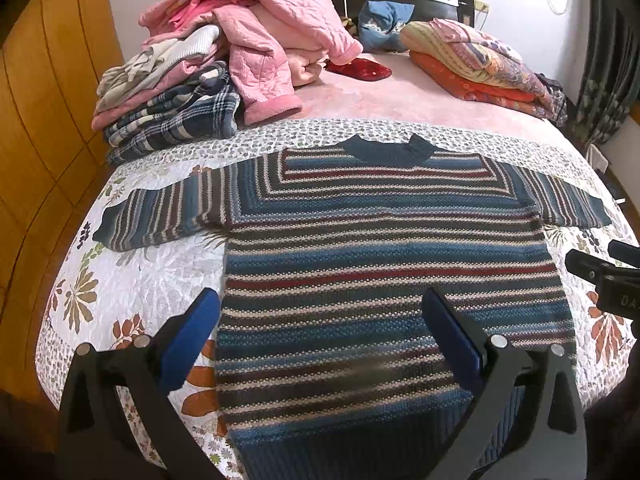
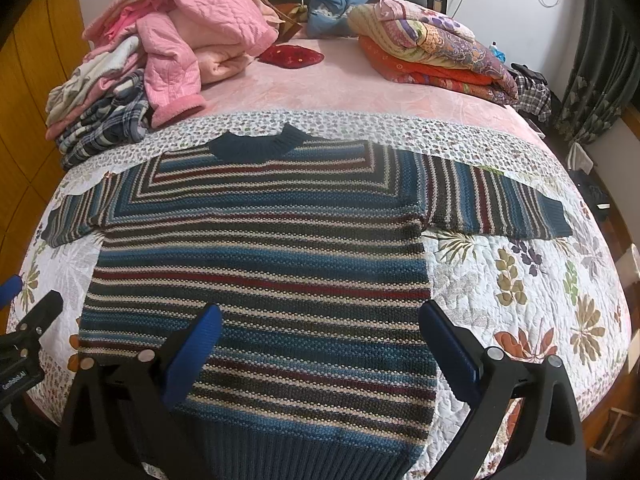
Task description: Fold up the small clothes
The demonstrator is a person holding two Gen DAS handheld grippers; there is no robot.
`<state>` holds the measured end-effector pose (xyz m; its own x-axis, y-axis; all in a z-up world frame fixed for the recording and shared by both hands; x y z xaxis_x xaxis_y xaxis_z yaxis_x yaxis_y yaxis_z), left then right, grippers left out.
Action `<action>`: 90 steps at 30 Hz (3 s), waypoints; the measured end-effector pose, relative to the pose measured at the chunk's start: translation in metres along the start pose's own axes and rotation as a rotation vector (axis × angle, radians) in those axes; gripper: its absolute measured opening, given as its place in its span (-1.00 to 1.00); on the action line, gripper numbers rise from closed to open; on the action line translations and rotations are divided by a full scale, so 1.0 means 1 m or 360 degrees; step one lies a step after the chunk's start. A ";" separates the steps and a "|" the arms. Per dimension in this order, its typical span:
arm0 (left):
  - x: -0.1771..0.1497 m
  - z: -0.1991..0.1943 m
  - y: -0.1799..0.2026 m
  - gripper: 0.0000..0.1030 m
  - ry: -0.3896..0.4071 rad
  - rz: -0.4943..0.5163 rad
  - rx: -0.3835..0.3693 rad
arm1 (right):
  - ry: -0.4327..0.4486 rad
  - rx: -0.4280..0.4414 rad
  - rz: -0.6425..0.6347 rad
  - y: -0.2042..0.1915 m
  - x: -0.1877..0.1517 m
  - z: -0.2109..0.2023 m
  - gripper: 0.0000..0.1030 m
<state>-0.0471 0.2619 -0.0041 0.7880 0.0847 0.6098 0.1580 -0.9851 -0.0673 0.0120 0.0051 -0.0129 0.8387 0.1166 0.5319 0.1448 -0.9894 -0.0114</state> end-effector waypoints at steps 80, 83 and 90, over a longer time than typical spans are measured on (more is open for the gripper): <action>0.106 0.199 0.107 0.94 -0.0195 -0.0185 -0.0010 | -0.0213 0.0365 0.0601 0.235 0.137 0.169 -0.73; 0.102 0.197 0.096 0.94 -0.0199 -0.0201 -0.0015 | -0.0225 0.0420 0.0492 0.191 0.138 0.171 -0.73; 0.095 0.195 0.075 0.94 -0.0211 -0.0230 -0.0028 | -0.0291 0.0428 0.0160 0.104 0.130 0.184 -0.73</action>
<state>0.1558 0.2254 -0.1052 0.8294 0.2436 0.5027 0.2660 -0.9636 0.0280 0.2321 -0.0666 -0.1007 0.9325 0.0572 0.3566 0.1694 -0.9413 -0.2918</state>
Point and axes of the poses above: each gripper's, at about its wrist camera, not at the fingertips, and z roughly the way its jaws point, y to its right, x to its top, the point moved 2 cm from there along z, roughly the way its jaws point
